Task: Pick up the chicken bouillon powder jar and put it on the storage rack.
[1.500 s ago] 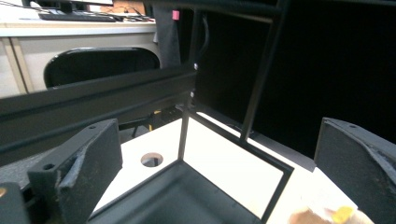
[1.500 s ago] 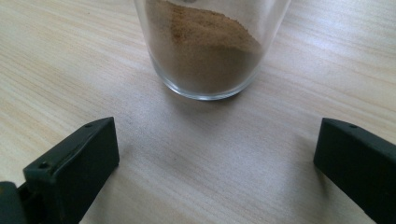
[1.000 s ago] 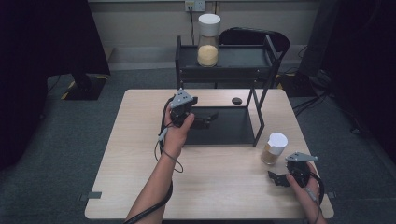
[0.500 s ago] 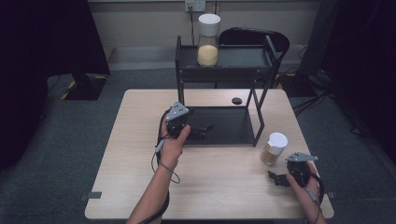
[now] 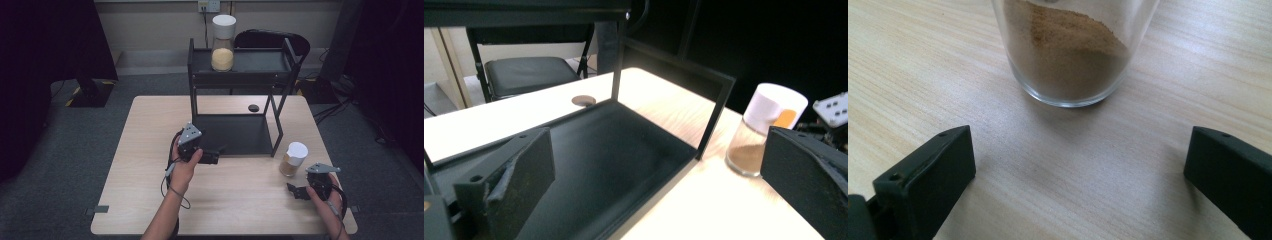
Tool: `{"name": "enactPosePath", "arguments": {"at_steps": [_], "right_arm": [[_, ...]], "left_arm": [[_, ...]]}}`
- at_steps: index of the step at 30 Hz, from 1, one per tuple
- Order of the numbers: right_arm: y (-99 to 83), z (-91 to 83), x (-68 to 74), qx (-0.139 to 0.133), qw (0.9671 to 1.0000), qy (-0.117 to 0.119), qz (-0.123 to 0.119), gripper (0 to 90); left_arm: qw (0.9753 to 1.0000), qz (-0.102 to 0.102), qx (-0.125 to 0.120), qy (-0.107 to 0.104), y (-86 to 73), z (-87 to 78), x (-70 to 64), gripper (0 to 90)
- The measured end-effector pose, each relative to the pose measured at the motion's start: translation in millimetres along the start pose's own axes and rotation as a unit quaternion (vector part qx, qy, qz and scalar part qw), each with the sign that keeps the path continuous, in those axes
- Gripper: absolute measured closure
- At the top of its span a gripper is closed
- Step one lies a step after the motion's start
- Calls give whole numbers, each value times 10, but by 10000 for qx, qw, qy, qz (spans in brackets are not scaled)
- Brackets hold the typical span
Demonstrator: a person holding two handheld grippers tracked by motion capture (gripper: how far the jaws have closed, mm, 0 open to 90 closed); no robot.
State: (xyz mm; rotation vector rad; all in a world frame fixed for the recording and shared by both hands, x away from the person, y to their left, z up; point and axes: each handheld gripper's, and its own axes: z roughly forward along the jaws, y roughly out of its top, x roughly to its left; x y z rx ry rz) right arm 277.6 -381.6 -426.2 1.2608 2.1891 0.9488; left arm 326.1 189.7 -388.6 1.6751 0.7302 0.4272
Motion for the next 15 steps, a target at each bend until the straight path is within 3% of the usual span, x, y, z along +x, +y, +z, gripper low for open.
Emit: {"name": "enactPosePath", "arguments": {"at_steps": [5, 15], "right_arm": [[0, 0, 0, 0, 10000, 0, 0, 0], [0, 0, 0, 0, 10000, 0, 1, 0]], "left_arm": [[9999, -156, -44, -21, -159, -39, -2, 4], [9997, -166, 162, 37, -342, -104, -9, 4]]}}
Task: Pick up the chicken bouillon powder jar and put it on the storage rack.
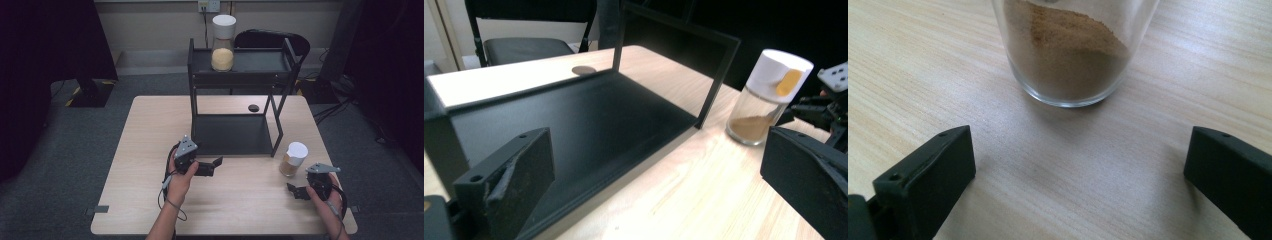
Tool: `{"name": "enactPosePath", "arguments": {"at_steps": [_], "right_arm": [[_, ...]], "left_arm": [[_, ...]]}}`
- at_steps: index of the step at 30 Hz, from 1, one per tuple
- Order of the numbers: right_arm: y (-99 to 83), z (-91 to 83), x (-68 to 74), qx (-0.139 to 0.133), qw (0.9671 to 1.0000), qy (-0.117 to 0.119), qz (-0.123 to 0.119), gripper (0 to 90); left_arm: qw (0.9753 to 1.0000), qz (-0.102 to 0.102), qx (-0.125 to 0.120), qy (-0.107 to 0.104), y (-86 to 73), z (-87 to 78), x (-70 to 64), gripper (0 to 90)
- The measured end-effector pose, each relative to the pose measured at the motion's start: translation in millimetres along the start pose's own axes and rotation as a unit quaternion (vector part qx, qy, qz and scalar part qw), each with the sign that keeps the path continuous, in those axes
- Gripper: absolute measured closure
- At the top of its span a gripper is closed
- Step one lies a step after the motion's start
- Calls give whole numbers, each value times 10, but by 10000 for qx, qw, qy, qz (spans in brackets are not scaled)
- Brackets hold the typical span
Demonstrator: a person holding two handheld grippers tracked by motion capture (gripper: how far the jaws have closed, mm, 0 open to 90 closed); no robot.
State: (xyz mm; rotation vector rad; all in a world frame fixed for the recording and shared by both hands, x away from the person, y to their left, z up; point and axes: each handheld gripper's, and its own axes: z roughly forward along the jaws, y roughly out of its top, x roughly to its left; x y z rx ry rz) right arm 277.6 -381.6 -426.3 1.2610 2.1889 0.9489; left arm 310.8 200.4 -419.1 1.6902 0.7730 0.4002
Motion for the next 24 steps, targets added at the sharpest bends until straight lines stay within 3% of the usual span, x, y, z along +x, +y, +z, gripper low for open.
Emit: {"name": "enactPosePath", "arguments": {"at_steps": [3, 9, 24], "right_arm": [[0, 0, 0, 0, 10000, 0, 0, 0], [0, 0, 0, 0, 10000, 0, -1, 0], [0, 0, 0, 0, 10000, 0, -1, 0]], "left_arm": [[10000, 14, 72, 18, -56, -26, -2, 4], [9998, -157, 123, 100, -222, -101, 2, 5], [9983, -226, 438, 310, -419, -336, 5, 8]]}}
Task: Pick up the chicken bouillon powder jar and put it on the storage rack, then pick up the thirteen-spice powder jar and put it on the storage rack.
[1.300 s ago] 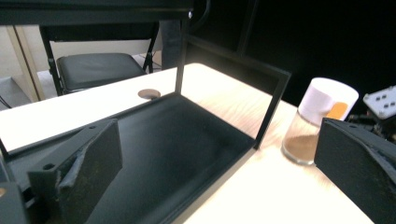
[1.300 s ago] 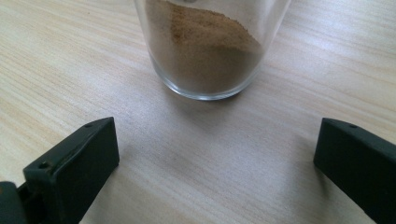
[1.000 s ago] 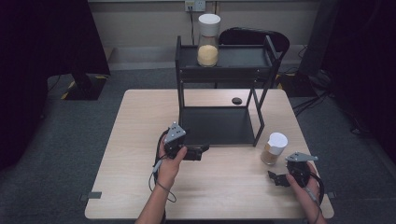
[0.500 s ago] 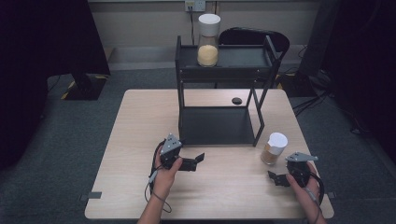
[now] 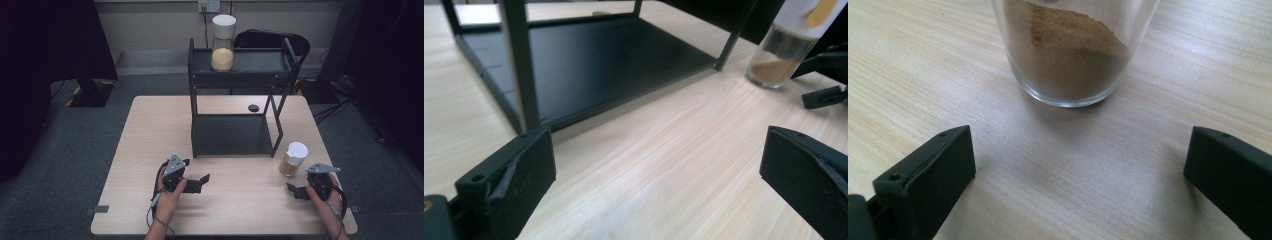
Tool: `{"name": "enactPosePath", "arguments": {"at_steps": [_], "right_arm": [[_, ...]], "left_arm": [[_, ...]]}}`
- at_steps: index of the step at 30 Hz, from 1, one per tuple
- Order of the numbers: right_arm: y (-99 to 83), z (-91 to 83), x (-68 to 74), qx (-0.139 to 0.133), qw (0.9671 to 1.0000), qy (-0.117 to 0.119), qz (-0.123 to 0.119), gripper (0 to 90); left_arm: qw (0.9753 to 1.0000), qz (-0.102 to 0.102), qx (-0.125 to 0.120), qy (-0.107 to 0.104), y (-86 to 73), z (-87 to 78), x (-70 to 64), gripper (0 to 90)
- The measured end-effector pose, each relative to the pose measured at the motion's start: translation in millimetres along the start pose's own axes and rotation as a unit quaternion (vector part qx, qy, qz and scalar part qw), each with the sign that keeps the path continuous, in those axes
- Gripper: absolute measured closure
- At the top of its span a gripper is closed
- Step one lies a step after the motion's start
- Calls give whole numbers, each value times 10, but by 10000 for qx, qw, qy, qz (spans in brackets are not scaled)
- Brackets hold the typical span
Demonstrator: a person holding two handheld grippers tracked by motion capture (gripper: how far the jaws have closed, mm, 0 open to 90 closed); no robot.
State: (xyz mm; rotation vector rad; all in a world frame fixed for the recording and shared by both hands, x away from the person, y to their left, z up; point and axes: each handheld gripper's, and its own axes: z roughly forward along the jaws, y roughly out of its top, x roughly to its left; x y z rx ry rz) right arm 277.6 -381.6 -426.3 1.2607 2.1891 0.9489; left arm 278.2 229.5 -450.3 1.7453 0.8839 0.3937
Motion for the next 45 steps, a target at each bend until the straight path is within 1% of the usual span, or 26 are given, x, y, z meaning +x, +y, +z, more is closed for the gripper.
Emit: {"name": "enactPosePath", "arguments": {"at_steps": [6, 8, 11, 16, 20, 22, 26, 28, 29, 32, 34, 35, 45], "right_arm": [[0, 0, 0, 1, 10000, 0, -1, 0], [0, 0, 0, 1, 10000, 0, 0, 0], [0, 0, 0, 0, 10000, 0, -1, 0], [0, 0, 0, 0, 10000, 0, 0, 0], [0, 0, 0, 0, 10000, 0, 0, 0], [0, 0, 0, 1, 10000, 1, -1, 0], [0, 0, -1, 1, 10000, 1, -1, 0], [0, 0, -1, 0, 10000, 1, -1, 0], [0, 0, -1, 0, 10000, 1, -1, 0], [0, 1, -6, 0, 10000, 12, -10, 0], [0, 1, -7, -1, 10000, 14, -13, 0], [1, 1, -7, 0, 10000, 15, -12, 0], [8, 7, -38, 2, 9999, 75, -74, 0]], "left_arm": [[9996, 79, 240, 107, -25, -79, -6, 8], [9990, 137, 384, 183, -20, -103, -19, 9], [9985, 132, 473, 226, -37, -139, -17, 11], [9959, 243, 793, 366, -3, -175, -37, 12], [9927, 416, 1043, 445, 44, -186, -68, 14], [9903, 528, 1197, 462, 75, -176, -91, 14], [9839, 805, 1499, 543, 122, -138, -149, 18], [9802, 877, 1683, 559, 144, -111, -164, 21], [9795, 873, 1724, 574, 140, -104, -169, 21], [9799, 751, 1767, 541, 150, -112, -137, 19], [9796, 772, 1801, 456, 162, -108, -106, 8], [9794, 781, 1809, 446, 164, -107, -102, 1], [9795, 787, 1800, 445, 160, -108, -102, 0]]}}
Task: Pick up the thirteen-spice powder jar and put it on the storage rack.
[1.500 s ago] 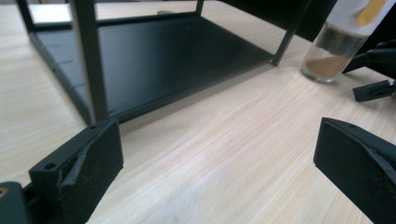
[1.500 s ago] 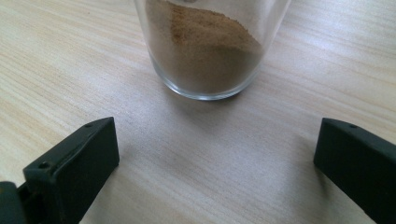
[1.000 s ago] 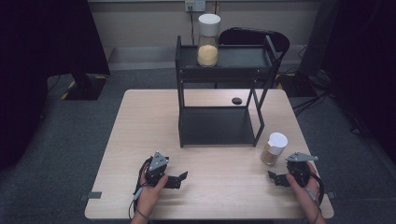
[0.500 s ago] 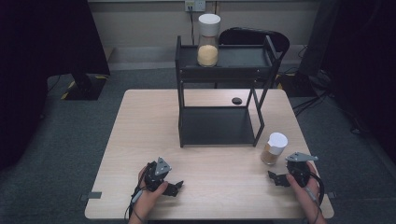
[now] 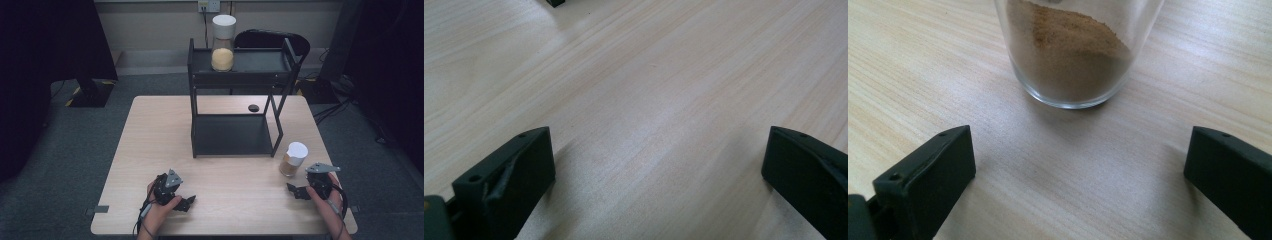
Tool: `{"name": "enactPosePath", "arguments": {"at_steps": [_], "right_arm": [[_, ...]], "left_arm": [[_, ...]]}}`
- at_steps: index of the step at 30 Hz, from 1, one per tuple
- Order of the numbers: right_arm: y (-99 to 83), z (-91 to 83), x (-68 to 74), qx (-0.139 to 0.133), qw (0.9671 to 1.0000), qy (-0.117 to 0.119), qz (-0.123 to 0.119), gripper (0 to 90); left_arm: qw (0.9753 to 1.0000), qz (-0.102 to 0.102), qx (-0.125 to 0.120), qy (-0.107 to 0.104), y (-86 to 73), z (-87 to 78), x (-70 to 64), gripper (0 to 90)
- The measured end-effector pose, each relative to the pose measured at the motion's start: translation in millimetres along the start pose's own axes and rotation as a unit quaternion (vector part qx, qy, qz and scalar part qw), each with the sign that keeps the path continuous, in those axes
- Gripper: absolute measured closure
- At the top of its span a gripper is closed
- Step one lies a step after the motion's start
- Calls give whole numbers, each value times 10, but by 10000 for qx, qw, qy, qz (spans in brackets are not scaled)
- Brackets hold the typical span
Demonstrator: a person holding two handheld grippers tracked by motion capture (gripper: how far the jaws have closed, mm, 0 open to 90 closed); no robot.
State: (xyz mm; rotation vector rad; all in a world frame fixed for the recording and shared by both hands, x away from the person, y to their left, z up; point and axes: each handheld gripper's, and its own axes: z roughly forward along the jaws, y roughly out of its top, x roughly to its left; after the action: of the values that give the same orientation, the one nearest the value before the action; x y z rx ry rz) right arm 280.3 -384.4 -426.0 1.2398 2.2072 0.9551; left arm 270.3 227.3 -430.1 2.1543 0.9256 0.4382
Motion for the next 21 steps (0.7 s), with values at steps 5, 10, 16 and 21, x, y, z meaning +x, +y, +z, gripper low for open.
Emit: {"name": "enactPosePath", "arguments": {"at_steps": [5, 10, 16, 21], "right_arm": [[0, 0, 0, -1, 10000, 0, -1, 0], [1, 1, -3, -2, 10000, 2, 0, 0], [2, 1, -3, -4, 10000, 2, -3, 0], [4, 14, -9, -62, 10000, 21, 63, 20]], "left_arm": [[10000, -6, 0, 6, 0, 1, -4, 0], [10000, -5, -3, 8, -1, 0, -5, 0], [10000, -15, -2, 18, -2, -1, -10, 0], [10000, -21, -4, 25, -3, -1, -14, 0]]}}
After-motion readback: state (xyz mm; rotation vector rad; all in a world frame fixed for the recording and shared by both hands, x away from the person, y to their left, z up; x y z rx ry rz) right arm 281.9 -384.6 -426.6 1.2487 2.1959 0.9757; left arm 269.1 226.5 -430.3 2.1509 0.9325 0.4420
